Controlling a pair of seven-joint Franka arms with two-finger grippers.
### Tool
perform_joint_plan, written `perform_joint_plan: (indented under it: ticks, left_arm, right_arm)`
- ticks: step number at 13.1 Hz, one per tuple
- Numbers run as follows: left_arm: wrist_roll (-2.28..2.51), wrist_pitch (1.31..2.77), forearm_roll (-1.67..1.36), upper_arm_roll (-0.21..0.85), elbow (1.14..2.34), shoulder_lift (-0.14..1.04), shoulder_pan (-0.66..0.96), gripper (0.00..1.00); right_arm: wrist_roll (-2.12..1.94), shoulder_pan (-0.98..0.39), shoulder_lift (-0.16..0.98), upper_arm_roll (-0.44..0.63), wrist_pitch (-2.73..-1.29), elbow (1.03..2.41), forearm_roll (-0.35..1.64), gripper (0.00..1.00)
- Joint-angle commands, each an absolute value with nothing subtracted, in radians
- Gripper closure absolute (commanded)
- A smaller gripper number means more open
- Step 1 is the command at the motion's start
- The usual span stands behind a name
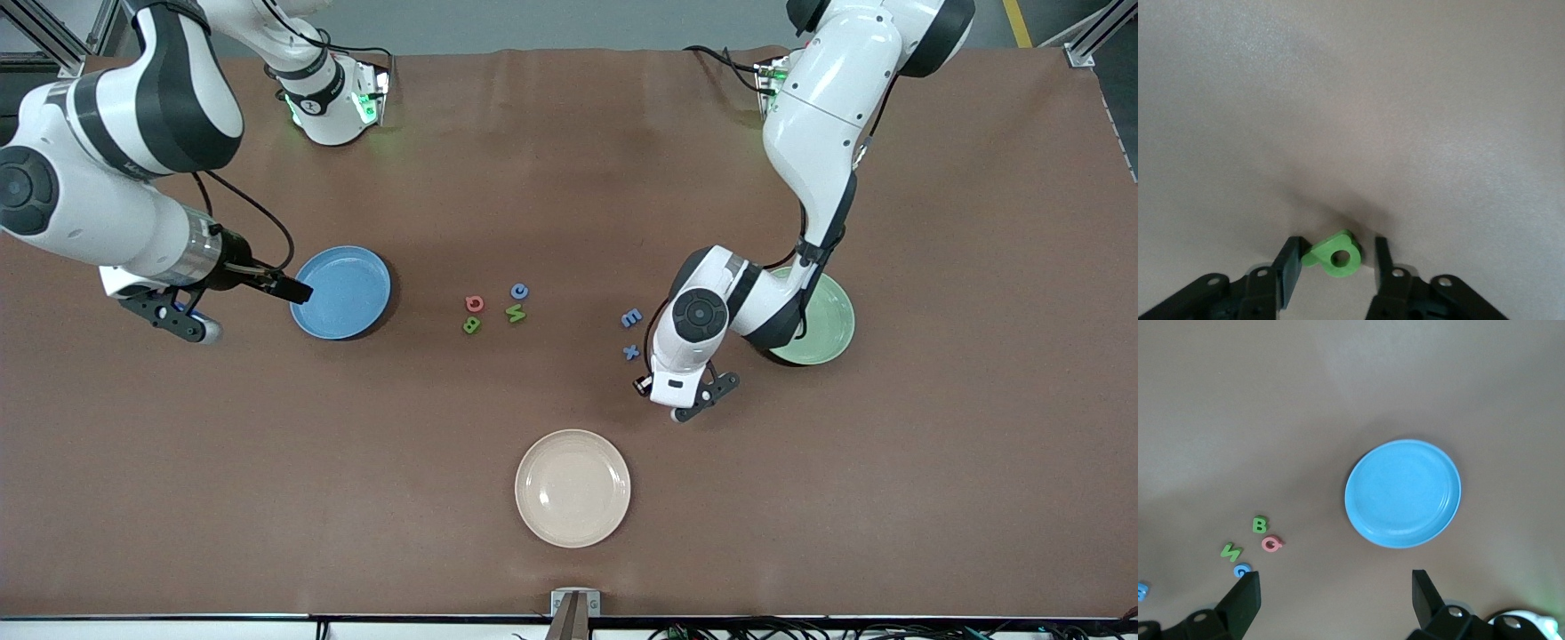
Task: Sort uppercase to blue plate, lowercase to green plate
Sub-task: 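Carry the p over the green plate while the right gripper grasps pink G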
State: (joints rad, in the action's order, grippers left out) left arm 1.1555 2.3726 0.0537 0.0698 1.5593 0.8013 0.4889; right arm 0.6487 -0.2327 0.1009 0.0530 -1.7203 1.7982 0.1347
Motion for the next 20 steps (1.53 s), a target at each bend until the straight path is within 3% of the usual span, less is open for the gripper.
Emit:
perform_joint_plan:
  ticks: [1,4,8,11,17,19,20]
  left_arm:
    - [1.183,2.379,0.069,0.06,1.551,0.813,0.5,0.6]
    - [1.183,2.369,0.069,0.06,1.552,0.802,0.497,0.74]
    - [1.169,2.277,0.072,0.061,1.554,0.724,0.466,0.79]
    - [1.141,2.175,0.069,0.066,1.592,0.628,0.428,0.83]
    - [0.896,2.174,0.061,0.075,1.874,0.391,0.33,0.85]
    - [0.795,2.175,0.061,0.078,1.959,0.336,0.289,0.85]
    - [0.738,2.175,0.061,0.081,1.997,0.313,0.263,0.85]
  right_arm:
    - [0.823,-0.336,0.037,0.06,-1.749,1.881,0.127,0.0]
    - [0.906,-0.347,0.04,0.06,-1.79,1.894,0.124,0.0]
    - [0.985,-0.348,0.04,0.06,-1.863,1.96,0.123,0.0]
    - [1.139,-0.449,0.038,0.058,-2.104,2.122,0.114,0.0]
    - [1.395,-0.59,0.234,0.058,-2.316,2.125,0.071,0.01]
    - [1.417,-0.618,0.299,0.057,-2.379,2.125,0.06,0.12]
    - [1.417,-0.635,0.328,0.058,-2.403,2.123,0.06,0.13]
